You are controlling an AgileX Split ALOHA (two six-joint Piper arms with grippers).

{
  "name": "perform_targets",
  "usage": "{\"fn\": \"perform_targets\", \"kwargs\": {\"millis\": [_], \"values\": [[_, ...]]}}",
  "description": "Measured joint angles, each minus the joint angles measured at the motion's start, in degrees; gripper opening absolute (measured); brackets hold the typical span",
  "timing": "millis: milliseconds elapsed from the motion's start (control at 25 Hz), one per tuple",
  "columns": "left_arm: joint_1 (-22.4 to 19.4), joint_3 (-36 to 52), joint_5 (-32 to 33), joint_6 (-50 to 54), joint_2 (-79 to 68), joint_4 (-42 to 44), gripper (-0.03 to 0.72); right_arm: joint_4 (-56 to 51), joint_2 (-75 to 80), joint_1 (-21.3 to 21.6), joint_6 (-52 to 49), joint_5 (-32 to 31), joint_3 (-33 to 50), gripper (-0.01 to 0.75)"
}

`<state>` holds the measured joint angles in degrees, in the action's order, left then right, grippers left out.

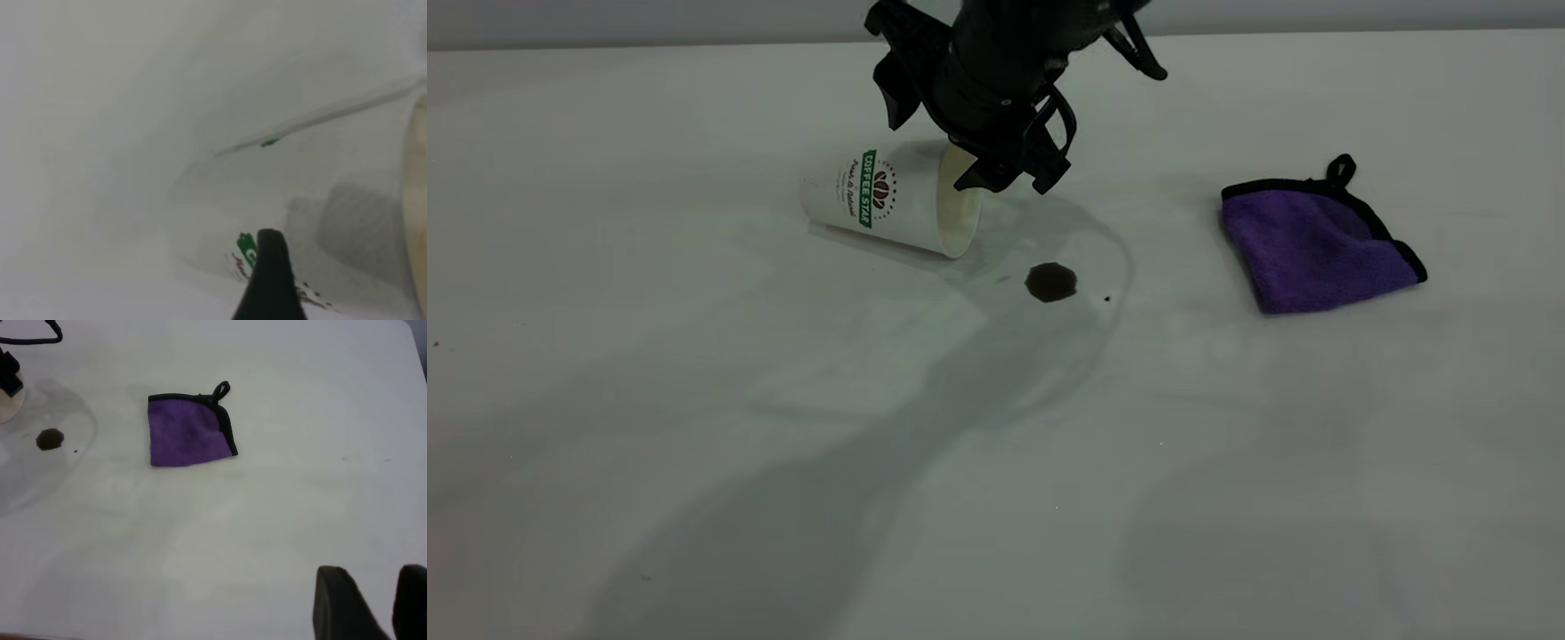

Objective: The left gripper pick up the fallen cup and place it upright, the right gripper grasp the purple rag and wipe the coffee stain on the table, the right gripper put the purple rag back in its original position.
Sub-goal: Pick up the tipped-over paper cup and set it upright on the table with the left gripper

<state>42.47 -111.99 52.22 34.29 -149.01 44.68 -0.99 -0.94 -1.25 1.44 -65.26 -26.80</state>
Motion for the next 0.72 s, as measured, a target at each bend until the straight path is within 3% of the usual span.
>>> {"fn": "perform_targets", "kwargs": {"millis": [280,400,560,680,720], "values": [[-0.2,-0.2,0.1,2.2,-2.3,3.9,0.647,0.0,0.0,0.0,0.0,0.0,0.0,0.238],[-0.5,-0.2,0.7,2.2,-3.6,6.4,0.588,0.0,0.0,0.0,0.0,0.0,0.0,0.238],[-0.5,-0.2,1.9,2.2,-4.5,10.6,0.374,0.0,0.0,0.0,0.0,0.0,0.0,0.238],[-0.5,-0.3,3.4,2.0,-4.6,14.6,0.133,0.0,0.0,0.0,0.0,0.0,0.0,0.238],[-0.5,-0.5,4.1,1.4,-4.6,16.0,0.083,0.0,0.0,0.0,0.0,0.0,0.0,0.238]]}}
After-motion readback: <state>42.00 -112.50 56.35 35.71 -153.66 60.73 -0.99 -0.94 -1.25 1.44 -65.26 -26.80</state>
